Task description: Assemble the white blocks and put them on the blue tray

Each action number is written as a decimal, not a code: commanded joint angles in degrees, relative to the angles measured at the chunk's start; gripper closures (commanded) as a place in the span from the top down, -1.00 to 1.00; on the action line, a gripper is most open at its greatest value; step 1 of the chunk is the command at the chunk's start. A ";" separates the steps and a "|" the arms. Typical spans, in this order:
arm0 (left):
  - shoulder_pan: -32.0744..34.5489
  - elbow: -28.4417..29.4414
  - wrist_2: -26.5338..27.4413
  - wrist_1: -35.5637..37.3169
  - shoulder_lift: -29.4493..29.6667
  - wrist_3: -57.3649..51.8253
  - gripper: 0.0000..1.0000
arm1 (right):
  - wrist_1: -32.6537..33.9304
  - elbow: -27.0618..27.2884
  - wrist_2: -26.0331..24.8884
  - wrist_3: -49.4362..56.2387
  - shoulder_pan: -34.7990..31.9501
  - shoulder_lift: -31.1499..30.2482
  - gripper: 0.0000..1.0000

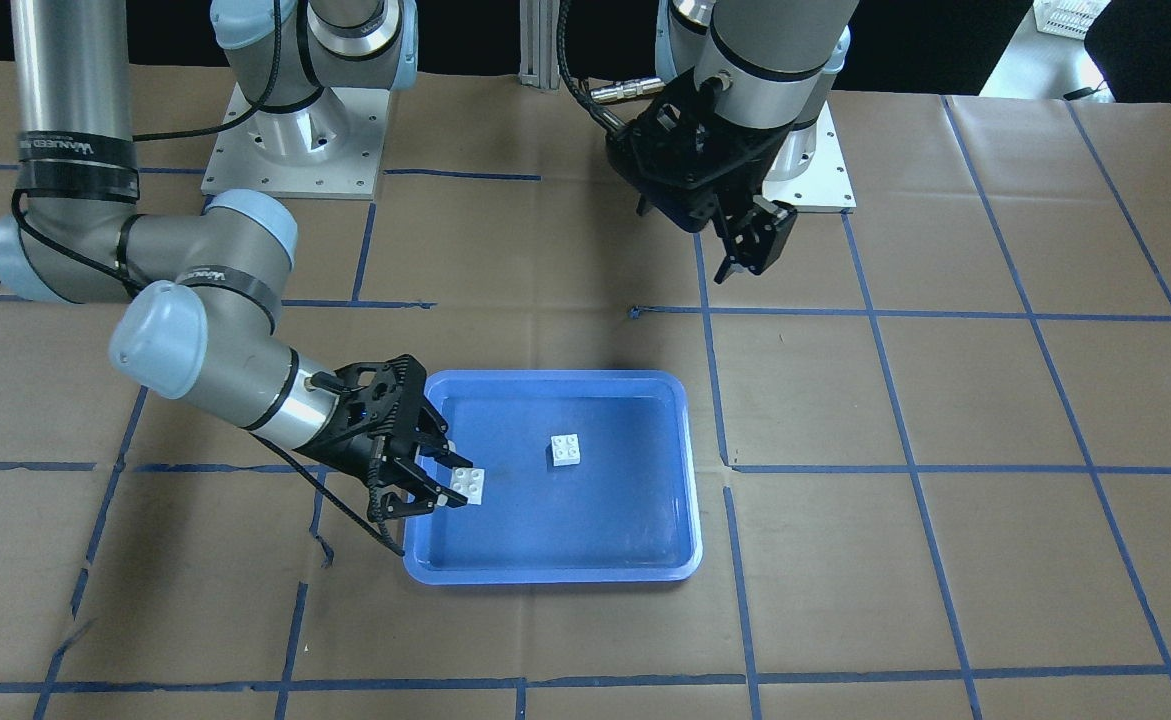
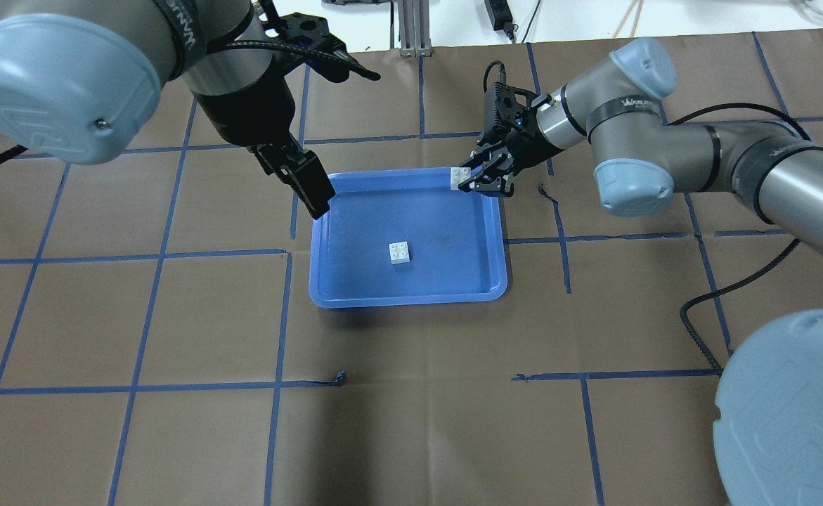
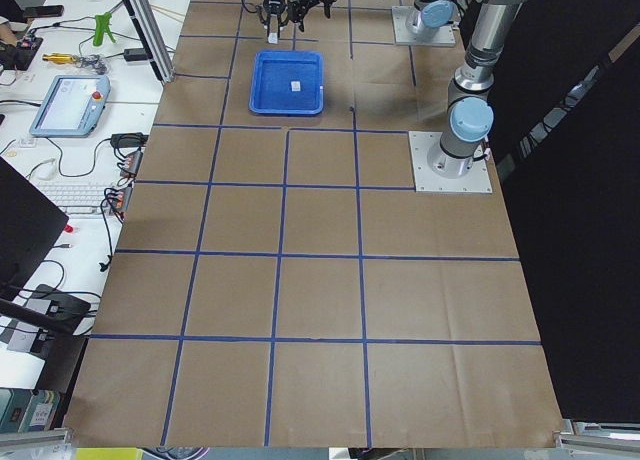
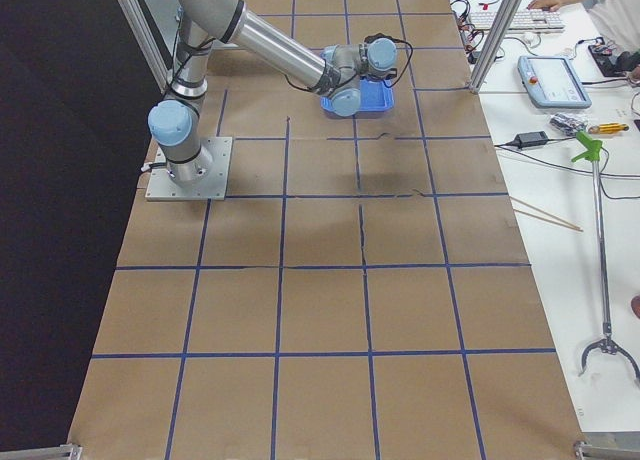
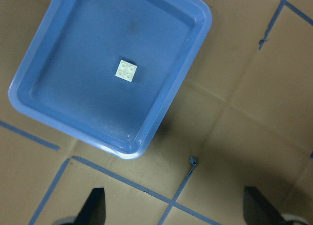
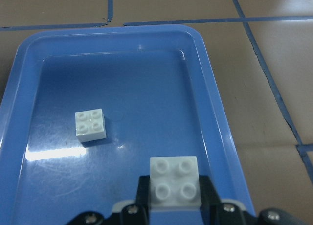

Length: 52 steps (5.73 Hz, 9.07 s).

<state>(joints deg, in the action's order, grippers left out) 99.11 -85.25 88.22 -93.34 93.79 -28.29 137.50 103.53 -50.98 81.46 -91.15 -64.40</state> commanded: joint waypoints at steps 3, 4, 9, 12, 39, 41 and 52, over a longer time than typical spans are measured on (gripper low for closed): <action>-6.21 -0.79 4.94 3.43 -0.53 27.33 0.98 | 18.31 8.88 3.59 -5.26 -3.16 5.50 -0.50; -6.30 -0.97 4.33 3.61 -0.54 27.33 0.98 | 18.33 9.06 3.60 -5.25 -3.51 5.95 -0.50; -6.74 -0.79 3.27 5.10 -0.98 27.33 0.98 | 18.50 10.20 3.69 -5.52 -4.91 5.96 -0.49; -6.74 -0.79 3.27 5.37 -0.97 27.41 0.98 | 18.42 10.20 3.69 -5.60 -4.91 6.31 -0.49; -7.53 -0.97 4.06 6.33 -1.50 27.24 0.98 | -7.95 -2.06 -9.78 -14.90 -4.57 -4.03 1.00; -7.53 -0.97 4.06 6.33 -1.59 27.24 0.98 | -24.50 -9.53 -21.82 -26.11 -3.08 -8.35 1.00; -7.53 -0.97 4.15 6.33 -1.77 27.33 0.98 | -55.24 -20.47 -38.85 -77.32 1.76 -20.67 1.00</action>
